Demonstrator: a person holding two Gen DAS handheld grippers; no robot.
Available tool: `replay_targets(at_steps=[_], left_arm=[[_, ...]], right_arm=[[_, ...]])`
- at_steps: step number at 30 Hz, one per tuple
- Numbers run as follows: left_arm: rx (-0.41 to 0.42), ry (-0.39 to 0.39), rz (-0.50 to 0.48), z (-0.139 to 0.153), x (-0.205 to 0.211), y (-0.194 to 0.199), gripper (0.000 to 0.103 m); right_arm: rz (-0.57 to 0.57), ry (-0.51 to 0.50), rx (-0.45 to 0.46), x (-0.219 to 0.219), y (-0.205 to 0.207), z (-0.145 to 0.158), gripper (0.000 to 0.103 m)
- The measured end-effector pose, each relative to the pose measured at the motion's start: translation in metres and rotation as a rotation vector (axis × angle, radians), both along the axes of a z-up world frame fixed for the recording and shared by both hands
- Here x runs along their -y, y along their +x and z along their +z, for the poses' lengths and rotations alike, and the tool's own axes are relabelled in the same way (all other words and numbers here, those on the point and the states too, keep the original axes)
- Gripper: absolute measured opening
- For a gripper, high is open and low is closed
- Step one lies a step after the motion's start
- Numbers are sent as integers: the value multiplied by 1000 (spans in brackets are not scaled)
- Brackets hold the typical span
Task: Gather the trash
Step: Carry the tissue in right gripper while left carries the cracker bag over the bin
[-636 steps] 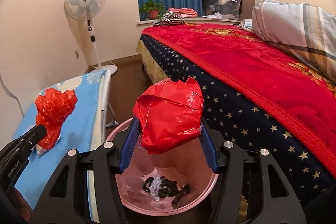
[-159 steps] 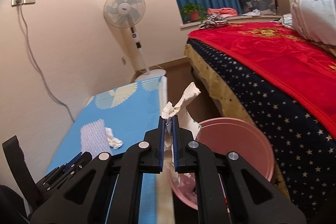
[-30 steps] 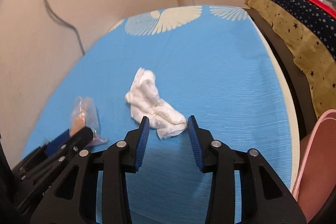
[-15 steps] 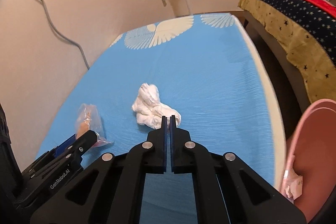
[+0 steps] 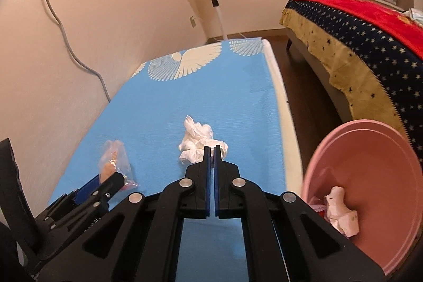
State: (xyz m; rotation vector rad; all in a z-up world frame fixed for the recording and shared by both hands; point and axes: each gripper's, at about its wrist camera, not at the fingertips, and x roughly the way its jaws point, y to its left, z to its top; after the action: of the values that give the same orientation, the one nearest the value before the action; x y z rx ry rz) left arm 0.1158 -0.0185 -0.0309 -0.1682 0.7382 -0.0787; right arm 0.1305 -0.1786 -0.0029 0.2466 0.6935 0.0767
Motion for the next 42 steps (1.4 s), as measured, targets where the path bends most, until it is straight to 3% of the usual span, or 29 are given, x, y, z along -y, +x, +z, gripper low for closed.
replay_targets(at_steps=[17, 31, 42], left_arm=[[100, -5, -94, 35, 17, -42, 37], [131, -14, -217, 45, 47, -62, 37], [143, -40, -319, 42, 76, -62, 37]], right_arm=[[-104, -44, 113, 33, -71, 48, 2], [-191, -83, 144, 60, -114, 63, 2], [-293, -88, 157, 83, -123, 64, 2]])
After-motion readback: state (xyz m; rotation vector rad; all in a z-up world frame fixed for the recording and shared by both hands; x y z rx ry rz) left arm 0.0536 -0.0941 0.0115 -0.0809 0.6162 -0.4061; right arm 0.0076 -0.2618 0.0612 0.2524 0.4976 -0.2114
